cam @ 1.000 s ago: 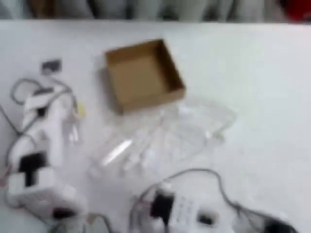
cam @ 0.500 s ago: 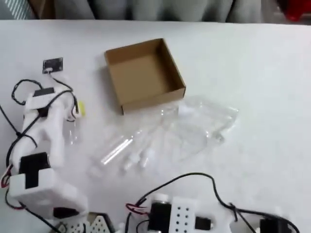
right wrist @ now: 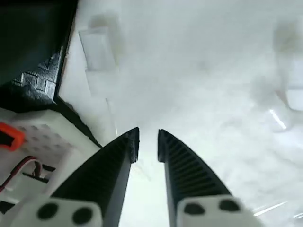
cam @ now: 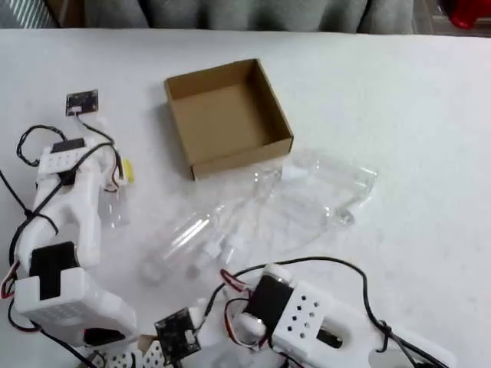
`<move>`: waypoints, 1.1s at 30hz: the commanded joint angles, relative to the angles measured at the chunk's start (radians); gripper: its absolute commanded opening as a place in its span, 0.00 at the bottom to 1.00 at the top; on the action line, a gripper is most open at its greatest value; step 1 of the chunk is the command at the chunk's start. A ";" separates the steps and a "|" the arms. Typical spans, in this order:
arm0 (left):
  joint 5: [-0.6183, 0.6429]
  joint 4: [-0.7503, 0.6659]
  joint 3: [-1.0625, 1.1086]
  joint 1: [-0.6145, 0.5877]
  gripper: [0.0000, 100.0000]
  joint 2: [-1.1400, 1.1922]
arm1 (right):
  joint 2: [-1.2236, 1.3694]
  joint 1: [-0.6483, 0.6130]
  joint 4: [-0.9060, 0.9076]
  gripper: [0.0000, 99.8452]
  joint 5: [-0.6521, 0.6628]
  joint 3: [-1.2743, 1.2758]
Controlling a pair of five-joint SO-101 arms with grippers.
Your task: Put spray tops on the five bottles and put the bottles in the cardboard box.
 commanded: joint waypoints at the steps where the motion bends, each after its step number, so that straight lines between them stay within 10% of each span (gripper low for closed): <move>1: -0.012 -0.021 -0.038 -0.008 0.07 -0.058 | 0.002 0.015 0.027 0.02 -0.009 -0.052; 22: -0.012 -0.015 -0.083 -0.012 0.07 -0.010 | 0.004 0.012 -0.054 0.02 0.110 0.161; 33: -0.012 0.043 -0.152 -0.013 0.07 0.048 | -0.007 -0.005 -0.171 0.02 -0.288 0.057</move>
